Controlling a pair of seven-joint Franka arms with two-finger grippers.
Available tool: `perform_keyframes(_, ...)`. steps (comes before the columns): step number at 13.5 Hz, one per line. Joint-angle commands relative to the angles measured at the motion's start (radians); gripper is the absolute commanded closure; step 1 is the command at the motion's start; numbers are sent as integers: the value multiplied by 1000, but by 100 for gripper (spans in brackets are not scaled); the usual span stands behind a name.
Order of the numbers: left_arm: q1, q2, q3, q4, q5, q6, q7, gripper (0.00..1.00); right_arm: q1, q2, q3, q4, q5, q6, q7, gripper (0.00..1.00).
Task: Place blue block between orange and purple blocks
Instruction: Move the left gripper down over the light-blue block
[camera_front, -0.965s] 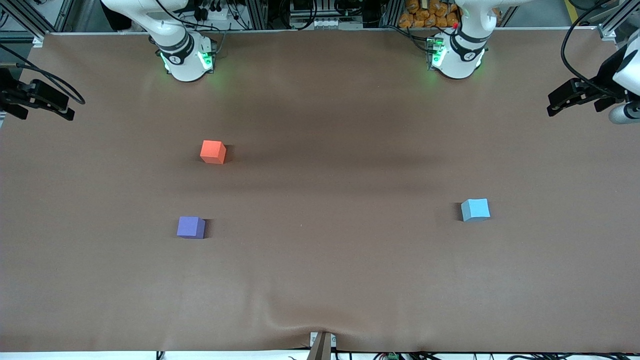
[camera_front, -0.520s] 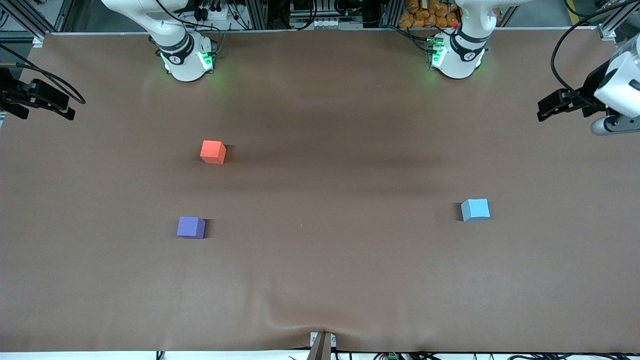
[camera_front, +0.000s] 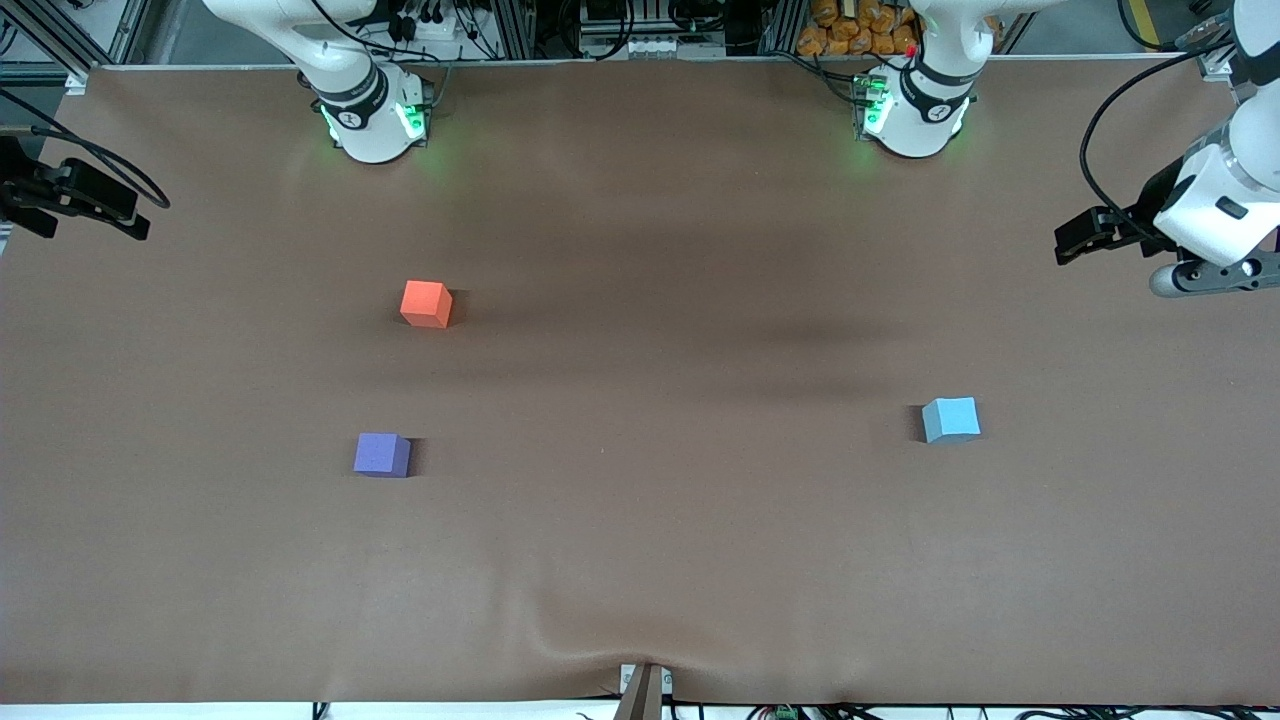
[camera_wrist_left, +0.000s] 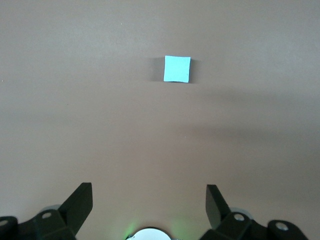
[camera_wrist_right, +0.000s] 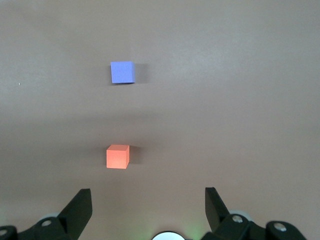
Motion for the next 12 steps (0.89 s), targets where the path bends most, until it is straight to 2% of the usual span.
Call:
perform_keyframes(1, 14, -13, -3, -93, 8, 115, -9, 0, -7, 2, -2, 6, 26, -9, -5, 0)
perform_keyframes(5, 15, 31, -5, -247, 8, 374, -9, 0, -7, 4, -2, 6, 26, -9, -5, 0)
perform_keyframes(8, 17, 146, -3, -258, 11, 496, -19, 0, -11, 5, -4, 6, 26, -10, -5, 0)
perform_keyframes(12, 23, 246, -3, -258, 13, 601, -19, 0, -16, 5, -4, 6, 27, -15, -3, 0)
